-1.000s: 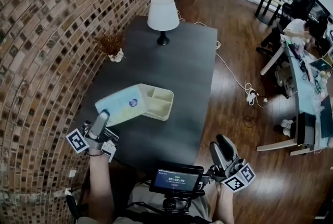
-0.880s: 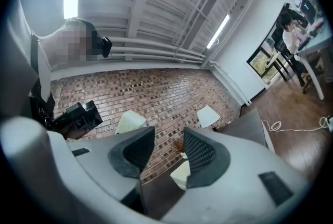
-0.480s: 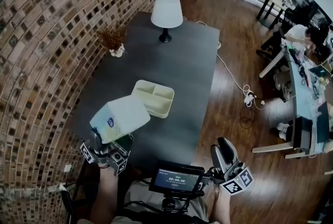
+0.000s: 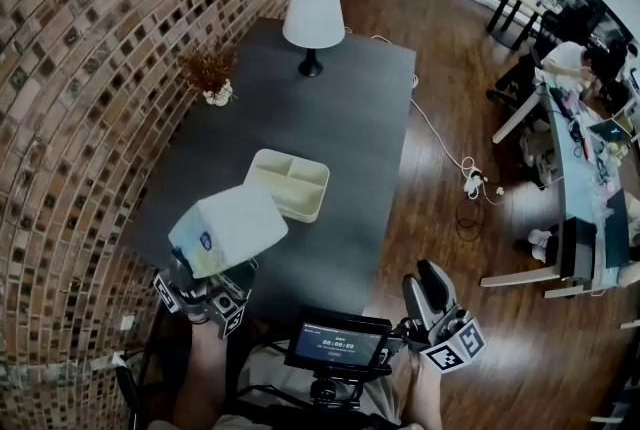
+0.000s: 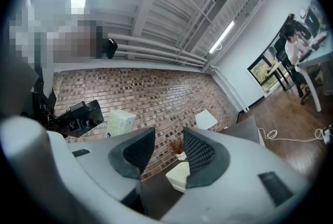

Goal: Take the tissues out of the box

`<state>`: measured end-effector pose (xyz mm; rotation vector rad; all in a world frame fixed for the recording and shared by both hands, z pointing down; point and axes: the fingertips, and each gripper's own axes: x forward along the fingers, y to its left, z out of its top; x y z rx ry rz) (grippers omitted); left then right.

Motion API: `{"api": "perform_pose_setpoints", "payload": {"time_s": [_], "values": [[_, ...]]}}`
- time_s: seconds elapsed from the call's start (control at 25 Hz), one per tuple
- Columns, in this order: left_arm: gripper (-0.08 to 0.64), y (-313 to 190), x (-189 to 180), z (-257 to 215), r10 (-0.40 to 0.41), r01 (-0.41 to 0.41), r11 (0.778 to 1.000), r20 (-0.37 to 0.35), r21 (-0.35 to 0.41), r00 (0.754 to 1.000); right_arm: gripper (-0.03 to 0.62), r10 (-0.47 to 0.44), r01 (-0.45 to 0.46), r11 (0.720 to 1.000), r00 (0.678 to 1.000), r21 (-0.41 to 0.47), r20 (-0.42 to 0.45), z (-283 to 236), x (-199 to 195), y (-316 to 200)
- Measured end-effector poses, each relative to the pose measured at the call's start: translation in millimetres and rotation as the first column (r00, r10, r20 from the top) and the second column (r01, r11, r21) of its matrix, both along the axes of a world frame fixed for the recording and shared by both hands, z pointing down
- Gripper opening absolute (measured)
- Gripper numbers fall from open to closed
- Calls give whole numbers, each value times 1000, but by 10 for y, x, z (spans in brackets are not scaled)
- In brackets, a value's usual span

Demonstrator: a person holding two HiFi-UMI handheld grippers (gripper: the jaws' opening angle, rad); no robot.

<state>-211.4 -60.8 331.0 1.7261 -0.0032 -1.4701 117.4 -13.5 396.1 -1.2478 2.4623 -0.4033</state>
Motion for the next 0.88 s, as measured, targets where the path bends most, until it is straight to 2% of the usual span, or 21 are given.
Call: {"api": "perform_pose_setpoints", "payload": {"time_s": [0.88], "values": [[454,-42,154,26,41,-41,999,28,0,999,166,-3,3,1000,1000,-7,-14,64,10,-46]]}}
